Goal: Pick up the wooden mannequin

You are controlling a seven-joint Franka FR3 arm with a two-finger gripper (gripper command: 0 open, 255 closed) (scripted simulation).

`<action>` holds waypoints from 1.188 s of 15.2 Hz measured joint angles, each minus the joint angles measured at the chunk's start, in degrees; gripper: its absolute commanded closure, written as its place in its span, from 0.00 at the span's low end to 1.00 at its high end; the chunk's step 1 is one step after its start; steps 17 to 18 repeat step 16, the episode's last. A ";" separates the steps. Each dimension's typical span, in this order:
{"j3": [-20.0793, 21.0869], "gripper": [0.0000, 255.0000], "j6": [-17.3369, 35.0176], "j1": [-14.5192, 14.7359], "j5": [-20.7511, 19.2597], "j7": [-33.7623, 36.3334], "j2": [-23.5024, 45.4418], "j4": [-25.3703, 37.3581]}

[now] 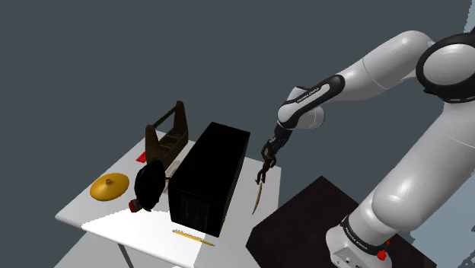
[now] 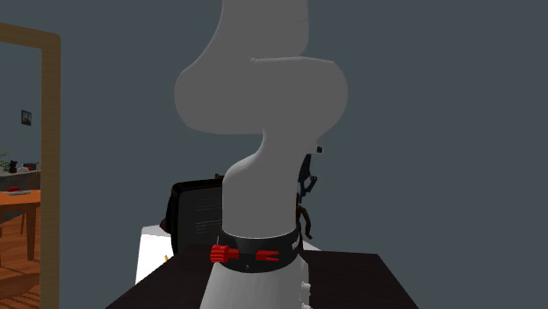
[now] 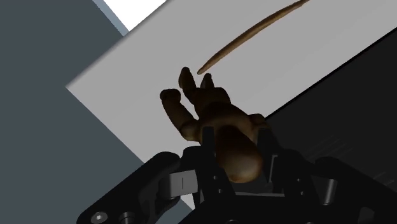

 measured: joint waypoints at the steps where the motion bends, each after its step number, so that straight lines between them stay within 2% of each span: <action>1: -0.05 1.00 -0.39 -0.03 -0.25 0.18 -0.42 -0.08; 15: -0.16 1.00 -11.68 -0.74 -5.38 4.93 -9.91 2.07; 18: -0.18 1.00 -12.13 -0.80 -5.53 5.01 -10.25 2.19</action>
